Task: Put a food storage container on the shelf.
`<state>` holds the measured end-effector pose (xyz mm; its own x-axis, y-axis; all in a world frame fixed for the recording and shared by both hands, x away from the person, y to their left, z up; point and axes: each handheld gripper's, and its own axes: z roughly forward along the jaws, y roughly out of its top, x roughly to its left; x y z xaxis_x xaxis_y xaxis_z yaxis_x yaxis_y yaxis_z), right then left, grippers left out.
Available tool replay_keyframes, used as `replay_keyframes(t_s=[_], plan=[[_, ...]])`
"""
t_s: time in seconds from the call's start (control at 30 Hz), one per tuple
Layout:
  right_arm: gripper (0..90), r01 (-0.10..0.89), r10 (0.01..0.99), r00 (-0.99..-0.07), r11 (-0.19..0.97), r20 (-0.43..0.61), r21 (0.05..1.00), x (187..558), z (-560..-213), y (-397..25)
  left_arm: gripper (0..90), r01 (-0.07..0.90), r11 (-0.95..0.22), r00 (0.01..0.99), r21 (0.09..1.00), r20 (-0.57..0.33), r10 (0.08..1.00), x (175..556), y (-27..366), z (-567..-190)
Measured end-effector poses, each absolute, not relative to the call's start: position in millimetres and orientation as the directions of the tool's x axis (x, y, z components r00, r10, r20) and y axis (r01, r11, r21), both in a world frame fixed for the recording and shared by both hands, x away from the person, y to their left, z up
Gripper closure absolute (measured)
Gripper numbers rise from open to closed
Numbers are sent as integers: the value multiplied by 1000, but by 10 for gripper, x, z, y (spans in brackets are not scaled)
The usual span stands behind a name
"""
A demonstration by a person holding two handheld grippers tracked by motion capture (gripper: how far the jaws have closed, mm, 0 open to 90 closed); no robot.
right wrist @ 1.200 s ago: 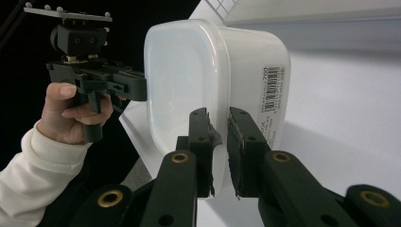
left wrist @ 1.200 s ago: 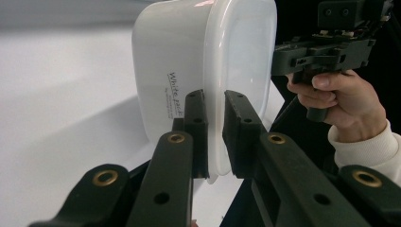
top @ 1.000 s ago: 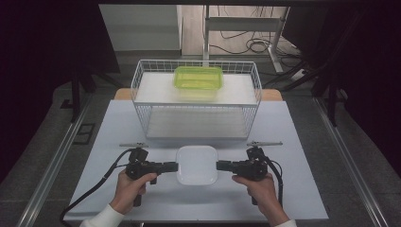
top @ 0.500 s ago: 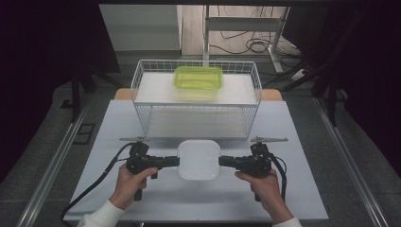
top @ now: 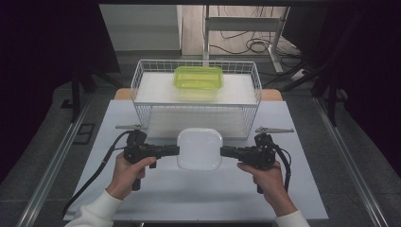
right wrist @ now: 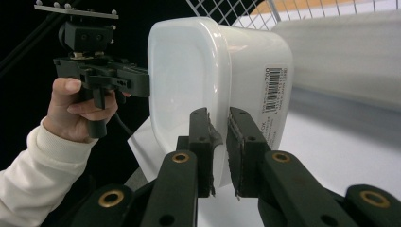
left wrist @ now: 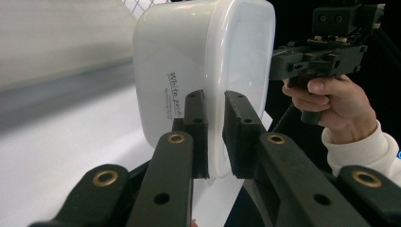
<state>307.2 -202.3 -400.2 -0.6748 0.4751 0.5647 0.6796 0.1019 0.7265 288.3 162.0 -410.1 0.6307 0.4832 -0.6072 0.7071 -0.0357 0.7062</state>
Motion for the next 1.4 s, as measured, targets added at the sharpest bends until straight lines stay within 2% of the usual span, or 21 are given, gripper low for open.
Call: replay_keyframes(t_s=[1.4], plan=[[802,579,462,-740,66,489,813,3321,-3289,-1931,812,624,-15,688,781,-541,483,3157,1722,-3363]])
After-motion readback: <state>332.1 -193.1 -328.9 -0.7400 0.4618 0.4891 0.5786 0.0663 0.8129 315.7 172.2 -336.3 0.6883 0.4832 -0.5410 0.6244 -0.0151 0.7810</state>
